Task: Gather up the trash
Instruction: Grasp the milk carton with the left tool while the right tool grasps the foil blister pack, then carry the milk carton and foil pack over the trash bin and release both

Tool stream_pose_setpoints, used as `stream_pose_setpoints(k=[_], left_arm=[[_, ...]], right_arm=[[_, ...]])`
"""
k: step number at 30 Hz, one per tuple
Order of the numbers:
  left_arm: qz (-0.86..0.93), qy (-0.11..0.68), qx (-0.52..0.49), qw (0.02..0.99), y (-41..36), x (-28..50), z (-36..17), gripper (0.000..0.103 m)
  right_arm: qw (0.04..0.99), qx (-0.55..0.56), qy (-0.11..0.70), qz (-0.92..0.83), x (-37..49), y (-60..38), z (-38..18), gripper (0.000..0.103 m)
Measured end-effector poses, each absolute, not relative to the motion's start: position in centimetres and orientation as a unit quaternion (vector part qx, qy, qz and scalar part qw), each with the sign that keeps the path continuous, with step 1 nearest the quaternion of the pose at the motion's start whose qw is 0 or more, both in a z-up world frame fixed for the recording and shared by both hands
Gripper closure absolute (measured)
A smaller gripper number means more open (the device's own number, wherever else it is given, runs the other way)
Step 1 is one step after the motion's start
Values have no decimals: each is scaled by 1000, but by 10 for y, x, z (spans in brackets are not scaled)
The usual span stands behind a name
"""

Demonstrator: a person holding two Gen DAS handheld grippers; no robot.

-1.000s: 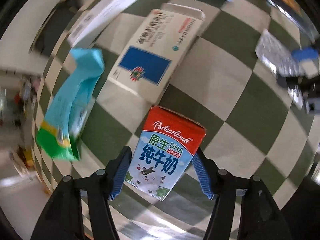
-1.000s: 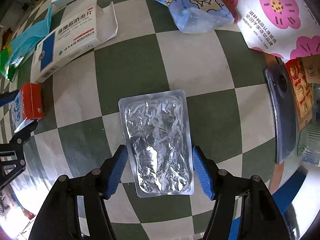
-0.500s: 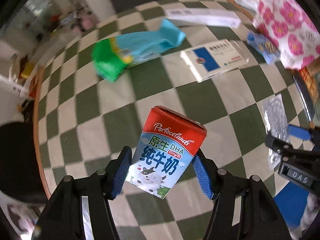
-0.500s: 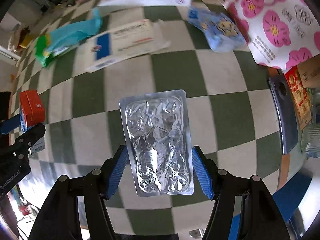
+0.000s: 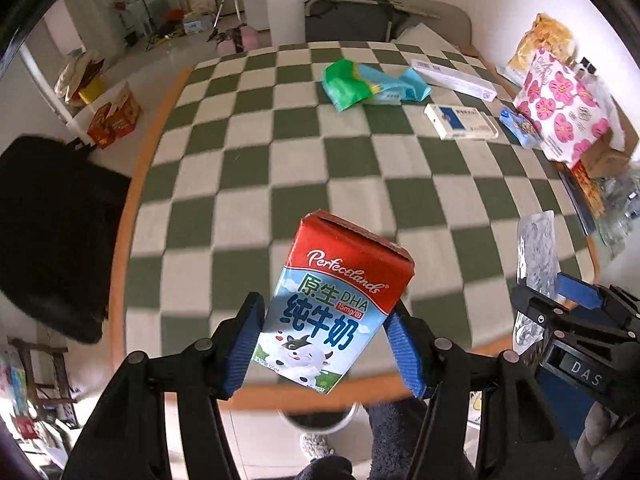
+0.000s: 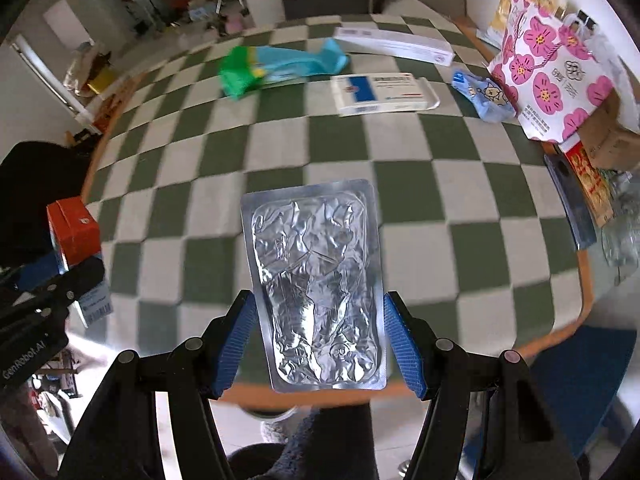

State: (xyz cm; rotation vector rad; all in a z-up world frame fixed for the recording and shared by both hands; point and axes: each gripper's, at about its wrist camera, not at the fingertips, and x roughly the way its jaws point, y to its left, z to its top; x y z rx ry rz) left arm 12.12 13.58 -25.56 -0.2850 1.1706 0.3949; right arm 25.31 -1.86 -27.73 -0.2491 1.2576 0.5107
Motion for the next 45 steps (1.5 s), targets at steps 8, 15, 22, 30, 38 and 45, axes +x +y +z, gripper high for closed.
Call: stream_pose_setpoints(k=[8, 15, 22, 30, 38, 45], left_arm=[[164, 575, -182, 781, 131, 8, -283, 46], [152, 622, -256, 724, 122, -44, -363, 46], [162, 651, -363, 647, 131, -60, -487, 46], [173, 659, -432, 590, 150, -59, -624, 46], [186, 671, -420, 582, 160, -64, -682, 7], [245, 666, -362, 604, 169, -84, -674, 2]], right_arm=[[767, -95, 589, 238, 111, -27, -274, 36], [722, -86, 646, 233, 33, -48, -339, 36], [668, -63, 708, 220, 9, -66, -452, 36], [619, -29, 755, 216, 16, -72, -604, 36], [588, -39, 773, 236, 25, -43, -715, 36], [582, -73, 772, 246, 21, -29, -746, 1]])
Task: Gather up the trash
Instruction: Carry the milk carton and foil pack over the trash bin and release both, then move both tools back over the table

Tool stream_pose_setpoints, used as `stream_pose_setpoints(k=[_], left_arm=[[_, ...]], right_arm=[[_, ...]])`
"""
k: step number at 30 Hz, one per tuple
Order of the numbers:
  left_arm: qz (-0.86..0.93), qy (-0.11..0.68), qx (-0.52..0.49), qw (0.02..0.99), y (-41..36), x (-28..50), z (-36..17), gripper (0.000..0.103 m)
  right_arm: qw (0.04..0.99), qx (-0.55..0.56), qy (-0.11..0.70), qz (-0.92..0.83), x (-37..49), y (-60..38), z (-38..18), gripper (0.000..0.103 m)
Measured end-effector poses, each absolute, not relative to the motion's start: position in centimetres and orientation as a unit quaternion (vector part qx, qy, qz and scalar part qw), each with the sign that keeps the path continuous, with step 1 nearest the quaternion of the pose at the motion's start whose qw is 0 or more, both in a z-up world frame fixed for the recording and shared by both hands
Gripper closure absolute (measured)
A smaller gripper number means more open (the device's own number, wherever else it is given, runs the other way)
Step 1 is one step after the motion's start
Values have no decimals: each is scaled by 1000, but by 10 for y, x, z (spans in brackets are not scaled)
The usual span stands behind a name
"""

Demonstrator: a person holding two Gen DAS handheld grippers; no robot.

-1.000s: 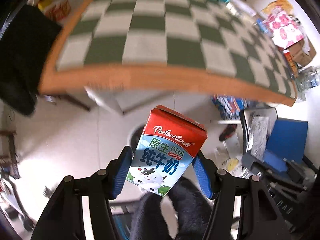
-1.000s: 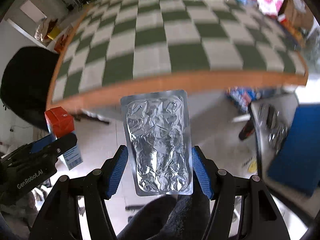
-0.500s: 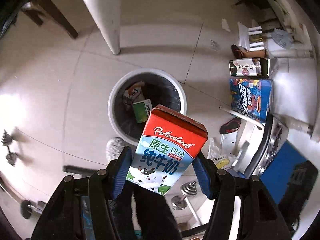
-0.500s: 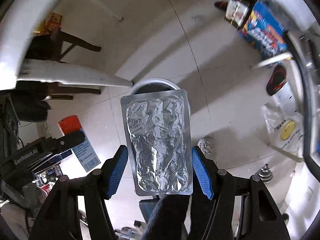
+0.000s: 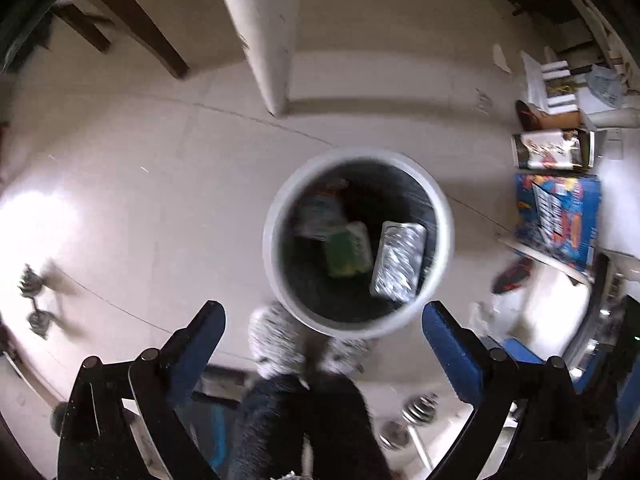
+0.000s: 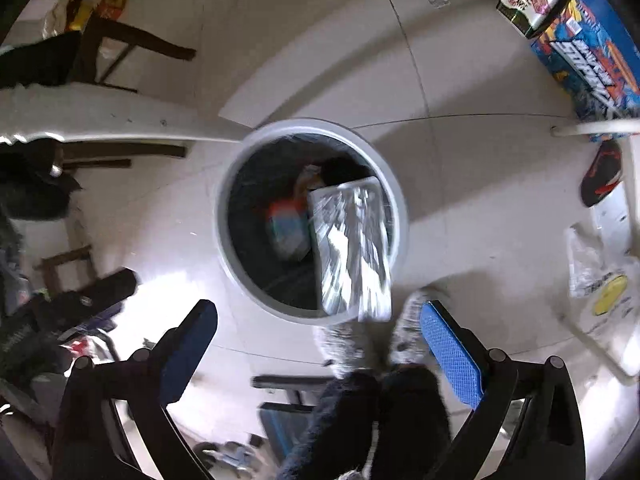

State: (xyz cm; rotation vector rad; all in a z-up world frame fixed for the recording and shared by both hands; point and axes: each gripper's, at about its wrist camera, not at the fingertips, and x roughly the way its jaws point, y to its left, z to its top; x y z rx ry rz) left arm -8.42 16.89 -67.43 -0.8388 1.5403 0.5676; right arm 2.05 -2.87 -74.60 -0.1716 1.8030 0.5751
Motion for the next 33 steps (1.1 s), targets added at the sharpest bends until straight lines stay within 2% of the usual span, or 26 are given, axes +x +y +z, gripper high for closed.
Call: stream_pose_setpoints(k=[10, 17, 33], left_arm=[[258, 684, -280, 622, 152, -96, -633, 0], [250, 686, -268, 629, 135, -104, -587, 0], [229, 668, -242, 666, 100, -136, -429, 0]], right_arm=[[608, -171, 741, 229, 6, -28, -716, 1], [627, -191, 725, 214, -1, -39, -663, 1], [666, -180, 688, 225, -34, -61, -471, 1]])
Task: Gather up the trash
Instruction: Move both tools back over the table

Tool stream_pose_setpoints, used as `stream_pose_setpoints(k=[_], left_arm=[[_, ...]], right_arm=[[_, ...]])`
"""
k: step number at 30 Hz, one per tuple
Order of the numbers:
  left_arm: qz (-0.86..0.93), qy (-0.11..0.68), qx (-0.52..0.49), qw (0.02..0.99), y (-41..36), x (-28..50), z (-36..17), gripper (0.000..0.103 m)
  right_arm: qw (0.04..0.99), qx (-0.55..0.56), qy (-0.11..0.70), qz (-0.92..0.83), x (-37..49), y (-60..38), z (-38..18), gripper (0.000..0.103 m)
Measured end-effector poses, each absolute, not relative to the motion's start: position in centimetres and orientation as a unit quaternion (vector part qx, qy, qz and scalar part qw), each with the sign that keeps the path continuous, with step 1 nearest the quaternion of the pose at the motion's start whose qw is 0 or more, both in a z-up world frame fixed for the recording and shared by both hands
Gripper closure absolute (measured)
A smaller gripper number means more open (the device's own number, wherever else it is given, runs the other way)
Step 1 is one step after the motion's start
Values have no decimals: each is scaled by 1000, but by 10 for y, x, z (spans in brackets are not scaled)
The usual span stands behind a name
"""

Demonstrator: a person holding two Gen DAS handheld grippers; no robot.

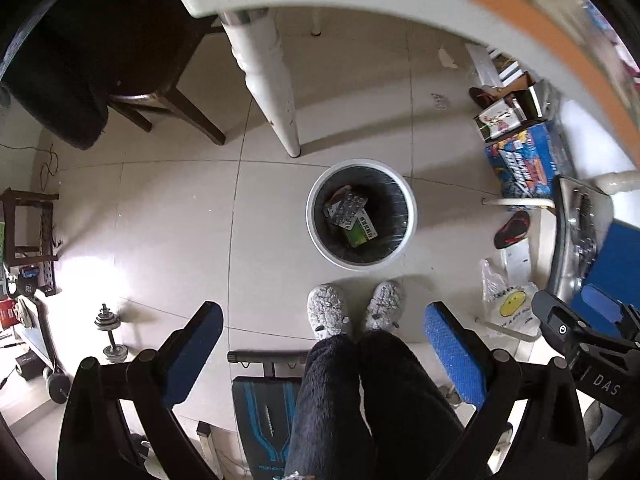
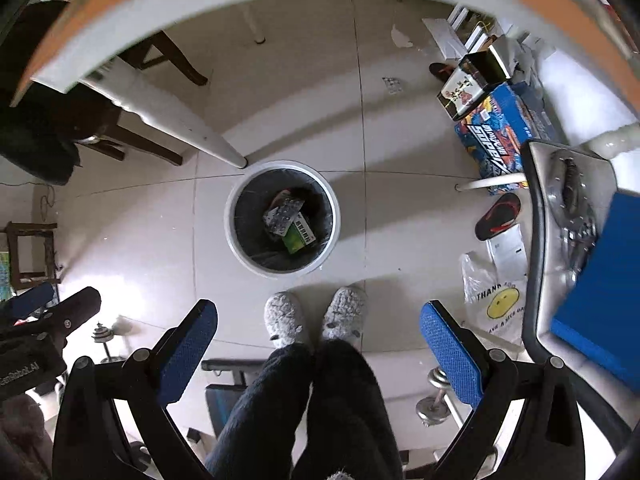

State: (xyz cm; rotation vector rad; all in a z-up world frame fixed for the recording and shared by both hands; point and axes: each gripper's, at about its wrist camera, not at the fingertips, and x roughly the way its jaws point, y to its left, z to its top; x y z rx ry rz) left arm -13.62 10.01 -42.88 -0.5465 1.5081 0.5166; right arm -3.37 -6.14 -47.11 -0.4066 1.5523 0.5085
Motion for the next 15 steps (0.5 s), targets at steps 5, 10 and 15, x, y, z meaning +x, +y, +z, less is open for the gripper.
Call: stream_pose_setpoints(k=[5, 10, 15], left_arm=[[223, 656, -233, 682, 98, -142, -381, 0], [246, 631, -198, 709, 103, -131, -322, 0], [259, 589, -173, 746, 116, -91, -277, 0]], right_arm=[[671, -161, 687, 228, -45, -69, -414, 1], [678, -119, 684, 241, -50, -72, -350, 1], [698, -69, 665, 258, -27, -59, -294, 1]])
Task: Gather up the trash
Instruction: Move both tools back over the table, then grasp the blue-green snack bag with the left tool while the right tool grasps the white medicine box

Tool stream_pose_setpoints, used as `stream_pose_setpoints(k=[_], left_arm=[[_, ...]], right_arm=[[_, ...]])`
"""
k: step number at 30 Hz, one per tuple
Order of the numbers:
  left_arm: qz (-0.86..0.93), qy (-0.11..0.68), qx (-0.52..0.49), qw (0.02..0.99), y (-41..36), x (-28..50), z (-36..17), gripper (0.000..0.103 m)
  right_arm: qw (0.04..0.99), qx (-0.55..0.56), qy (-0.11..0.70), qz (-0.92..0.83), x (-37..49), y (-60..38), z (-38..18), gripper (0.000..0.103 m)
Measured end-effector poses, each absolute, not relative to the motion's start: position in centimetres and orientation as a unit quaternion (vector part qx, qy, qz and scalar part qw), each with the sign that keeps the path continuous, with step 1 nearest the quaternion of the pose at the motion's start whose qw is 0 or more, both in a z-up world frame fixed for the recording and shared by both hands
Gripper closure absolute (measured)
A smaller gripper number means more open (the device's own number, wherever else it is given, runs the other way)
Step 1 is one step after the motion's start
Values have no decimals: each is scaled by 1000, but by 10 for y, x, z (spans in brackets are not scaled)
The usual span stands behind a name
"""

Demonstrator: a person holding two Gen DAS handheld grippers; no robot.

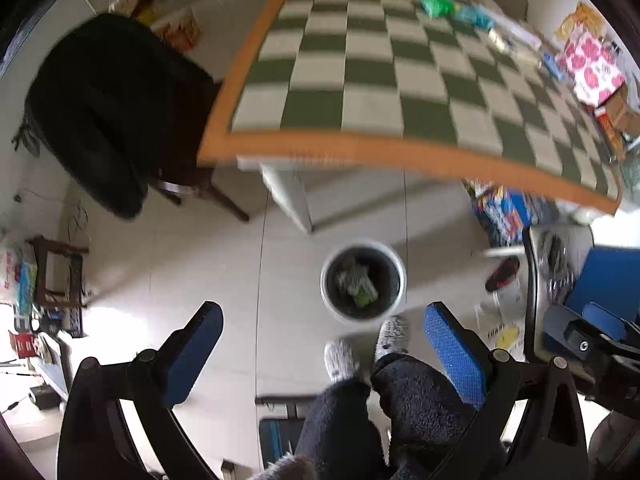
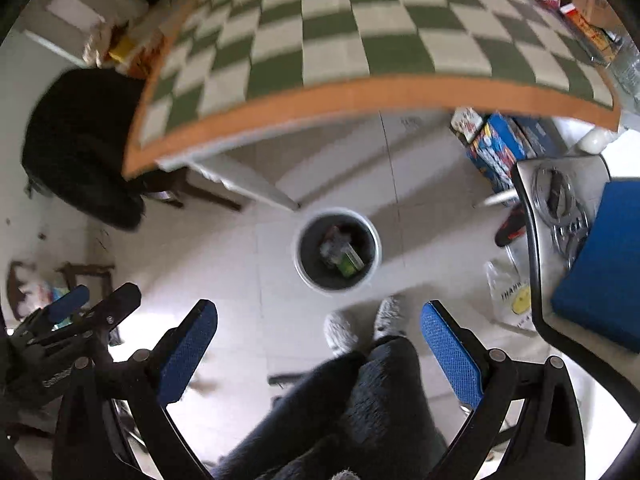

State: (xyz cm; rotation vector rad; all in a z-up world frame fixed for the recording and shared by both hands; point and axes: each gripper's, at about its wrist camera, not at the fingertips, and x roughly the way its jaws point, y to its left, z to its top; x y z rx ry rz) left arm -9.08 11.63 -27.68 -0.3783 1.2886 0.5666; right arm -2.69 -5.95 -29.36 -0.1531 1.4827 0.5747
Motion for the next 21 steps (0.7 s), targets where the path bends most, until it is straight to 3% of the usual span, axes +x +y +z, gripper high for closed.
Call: stream_pose_setpoints(k=[9, 21], left_arm=[[270, 548, -118, 783, 134, 39, -247, 0], [345, 577, -33, 740, 189, 269, -280, 0]], right_arm=[[734, -9, 640, 226, 109, -64, -243, 0], [714, 164, 678, 61, 429, -60, -329, 0]])
